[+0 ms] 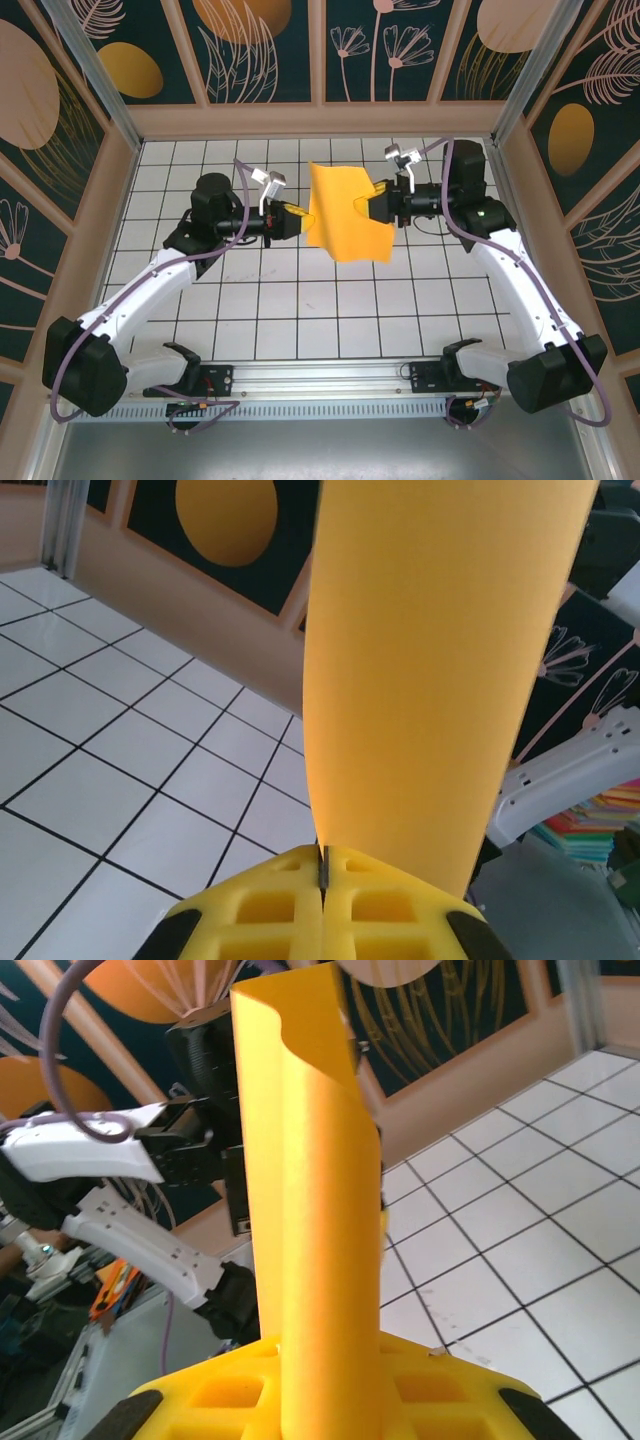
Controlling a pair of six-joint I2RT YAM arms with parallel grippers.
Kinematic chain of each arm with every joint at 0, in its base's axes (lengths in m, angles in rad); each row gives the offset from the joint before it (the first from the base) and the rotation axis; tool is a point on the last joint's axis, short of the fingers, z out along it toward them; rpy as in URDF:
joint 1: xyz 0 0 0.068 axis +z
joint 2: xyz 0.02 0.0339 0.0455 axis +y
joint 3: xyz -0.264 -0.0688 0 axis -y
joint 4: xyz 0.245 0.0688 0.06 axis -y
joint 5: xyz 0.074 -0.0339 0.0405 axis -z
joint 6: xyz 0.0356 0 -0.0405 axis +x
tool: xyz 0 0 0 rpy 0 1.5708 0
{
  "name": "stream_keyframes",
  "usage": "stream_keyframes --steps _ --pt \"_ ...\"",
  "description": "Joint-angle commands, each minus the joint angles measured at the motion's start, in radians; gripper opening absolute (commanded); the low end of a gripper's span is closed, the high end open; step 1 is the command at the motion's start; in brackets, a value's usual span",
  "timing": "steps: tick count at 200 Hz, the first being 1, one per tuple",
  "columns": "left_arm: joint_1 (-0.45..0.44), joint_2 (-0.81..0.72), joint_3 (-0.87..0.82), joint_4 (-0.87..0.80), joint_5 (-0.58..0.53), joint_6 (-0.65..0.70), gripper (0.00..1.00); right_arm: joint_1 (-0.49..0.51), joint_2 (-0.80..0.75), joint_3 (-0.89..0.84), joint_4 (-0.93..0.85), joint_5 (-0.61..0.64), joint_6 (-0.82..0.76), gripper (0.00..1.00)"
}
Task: Fold a paper plane with a square sheet of paper (fold left side to right side)
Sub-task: Place a square sheet of paper at the center of the table.
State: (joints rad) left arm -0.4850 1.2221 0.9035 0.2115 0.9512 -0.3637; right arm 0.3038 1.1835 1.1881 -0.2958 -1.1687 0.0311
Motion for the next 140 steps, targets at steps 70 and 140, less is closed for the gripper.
stream_keyframes --steps 70,140 --pt "-0.001 0.004 -0.165 0.044 -0.123 -0.138 0.0 -0.053 0.023 -0.056 -0.088 0.238 -0.03 0.52" --pt "-0.001 0.183 -0.308 0.064 -0.203 -0.245 0.0 -0.065 0.202 -0.104 -0.203 0.847 0.094 0.75"
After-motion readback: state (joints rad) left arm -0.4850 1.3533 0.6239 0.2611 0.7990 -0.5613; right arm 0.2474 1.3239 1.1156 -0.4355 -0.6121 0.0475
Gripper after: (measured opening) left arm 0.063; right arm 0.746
